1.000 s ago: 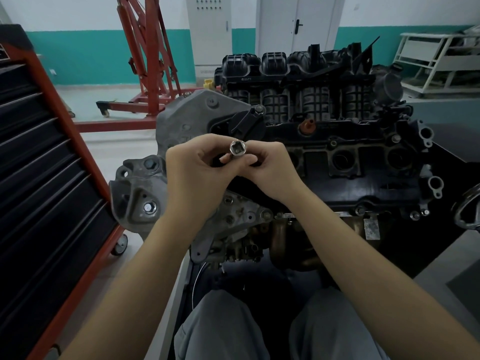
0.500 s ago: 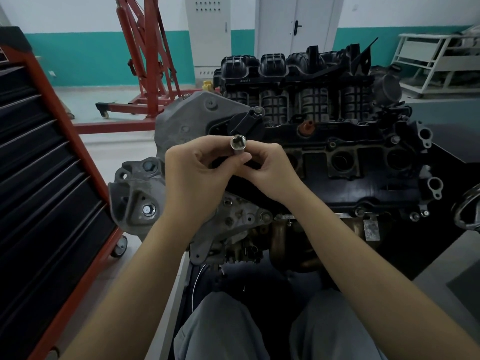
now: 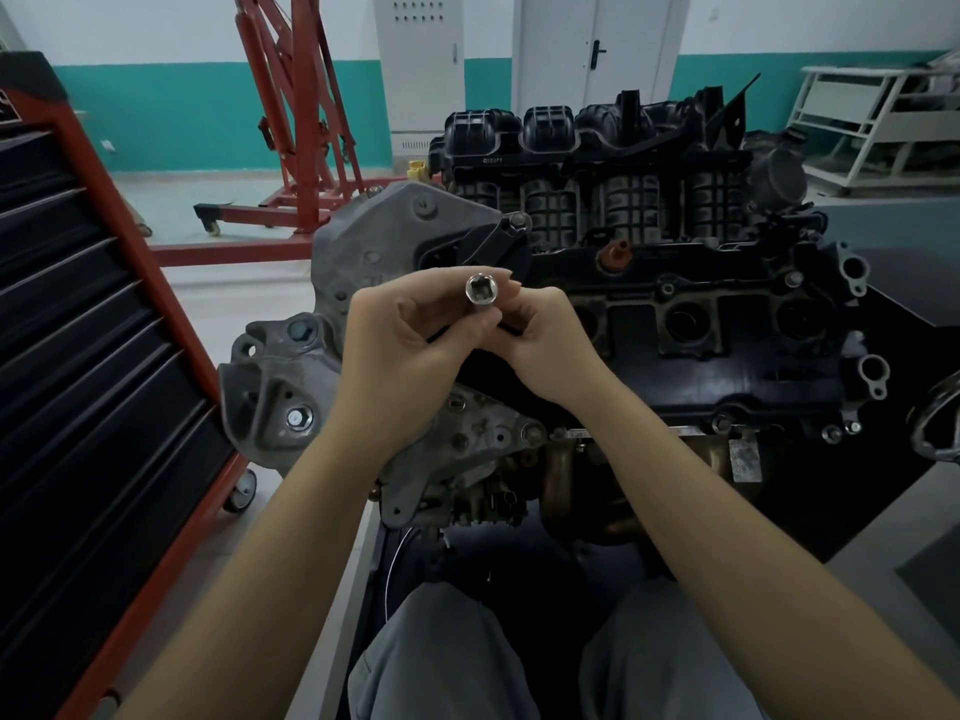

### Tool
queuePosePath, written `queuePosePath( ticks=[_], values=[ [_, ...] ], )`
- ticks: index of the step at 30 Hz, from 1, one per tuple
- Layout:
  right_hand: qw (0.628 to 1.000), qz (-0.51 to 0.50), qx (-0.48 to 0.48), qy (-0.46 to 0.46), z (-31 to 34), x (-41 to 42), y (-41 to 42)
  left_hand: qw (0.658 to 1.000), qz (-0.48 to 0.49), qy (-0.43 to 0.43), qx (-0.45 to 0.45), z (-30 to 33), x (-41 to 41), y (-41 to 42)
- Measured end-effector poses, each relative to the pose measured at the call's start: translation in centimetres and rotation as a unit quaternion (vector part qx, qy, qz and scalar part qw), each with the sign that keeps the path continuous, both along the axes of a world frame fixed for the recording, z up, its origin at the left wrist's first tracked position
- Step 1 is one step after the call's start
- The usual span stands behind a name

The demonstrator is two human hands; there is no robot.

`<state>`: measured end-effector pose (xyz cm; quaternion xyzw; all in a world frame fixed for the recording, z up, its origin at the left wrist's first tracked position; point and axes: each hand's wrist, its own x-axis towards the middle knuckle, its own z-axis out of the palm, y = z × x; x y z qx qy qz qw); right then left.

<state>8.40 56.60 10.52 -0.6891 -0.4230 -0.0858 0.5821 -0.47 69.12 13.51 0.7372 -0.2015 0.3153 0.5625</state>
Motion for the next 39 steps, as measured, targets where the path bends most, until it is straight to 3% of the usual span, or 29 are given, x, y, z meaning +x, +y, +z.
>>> queuePosePath(
  ticks=[7, 13, 19, 25, 31, 36, 39],
  values=[
    [1.000, -0.020, 0.018, -0.002, -0.08, 0.17, -0.07, 0.997, 0.077, -0.030, 0.010, -0.22, 0.24, -0.05],
    [1.000, -0.017, -0.005, -0.007, 0.03, 0.00, 0.00, 1.000, -0.019, 0.004, 0.007, 0.02, 0.01, 0.32],
    [0.999, -0.029, 0.011, -0.010, -0.19, 0.48, 0.04, 0.996, 0.074, -0.037, 0.015, 0.10, 0.01, 0.02],
    [1.000, -0.022, 0.006, -0.006, -0.24, 0.22, 0.06, 1.000, -0.005, -0.001, -0.024, 0.02, 0.06, 0.04],
    [0.999, -0.030, 0.006, -0.007, -0.25, 0.37, -0.08, 0.996, 0.071, -0.042, -0.019, -0.20, 0.24, -0.42],
    [1.000, -0.014, 0.001, 0.001, -0.12, 0.15, -0.11, 0.999, -0.007, 0.002, -0.044, -0.29, 0.18, 0.13],
    [0.999, -0.038, 0.012, 0.003, -0.25, 0.24, -0.08, 1.000, 0.006, 0.005, -0.017, -0.19, 0.18, 0.37]
  ],
)
